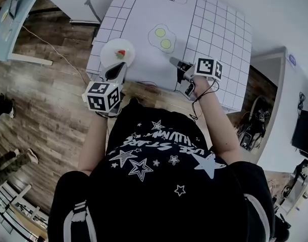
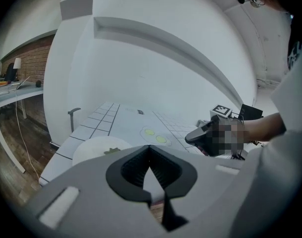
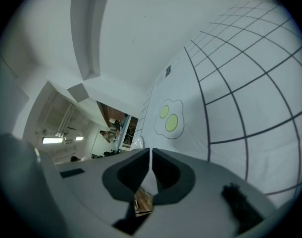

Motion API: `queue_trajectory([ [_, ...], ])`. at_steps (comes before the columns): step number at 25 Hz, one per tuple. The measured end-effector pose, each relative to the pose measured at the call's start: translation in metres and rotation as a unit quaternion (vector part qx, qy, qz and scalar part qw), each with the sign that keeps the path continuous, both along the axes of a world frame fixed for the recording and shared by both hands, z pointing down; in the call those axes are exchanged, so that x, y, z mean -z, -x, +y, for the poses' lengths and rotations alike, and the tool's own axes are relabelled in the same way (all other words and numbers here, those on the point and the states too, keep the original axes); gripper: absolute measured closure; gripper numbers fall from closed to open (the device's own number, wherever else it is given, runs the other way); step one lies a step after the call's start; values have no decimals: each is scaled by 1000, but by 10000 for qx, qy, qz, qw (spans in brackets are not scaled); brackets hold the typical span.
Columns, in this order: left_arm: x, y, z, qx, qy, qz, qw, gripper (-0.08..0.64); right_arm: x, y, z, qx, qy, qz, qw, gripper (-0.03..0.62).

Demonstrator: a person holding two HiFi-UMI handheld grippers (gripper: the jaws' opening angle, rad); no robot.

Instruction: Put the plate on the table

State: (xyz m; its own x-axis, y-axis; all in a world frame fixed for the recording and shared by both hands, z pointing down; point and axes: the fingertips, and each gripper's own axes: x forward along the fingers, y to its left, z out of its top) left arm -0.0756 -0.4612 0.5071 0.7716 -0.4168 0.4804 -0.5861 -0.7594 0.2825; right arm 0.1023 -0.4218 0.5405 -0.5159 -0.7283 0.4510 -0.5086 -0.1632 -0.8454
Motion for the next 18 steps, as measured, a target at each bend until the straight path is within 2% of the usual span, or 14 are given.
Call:
queue_trajectory([
  [4,9,-28,16,-2,-108,3,9999,550,6,-28,17,25,-110,31,9999,568],
  [8,19,-44,31,112,-213,-49,9997,549,10,-44,31,249,-202,64,9995,569],
  [13,25,-50,57,395,-302,-155,9986,551,6,-50,45,558,-227,-28,9982,571],
  [18,19,-45,95,764,-215,-277,9965,551,4,-48,67,917,-263,-120,9954,571],
])
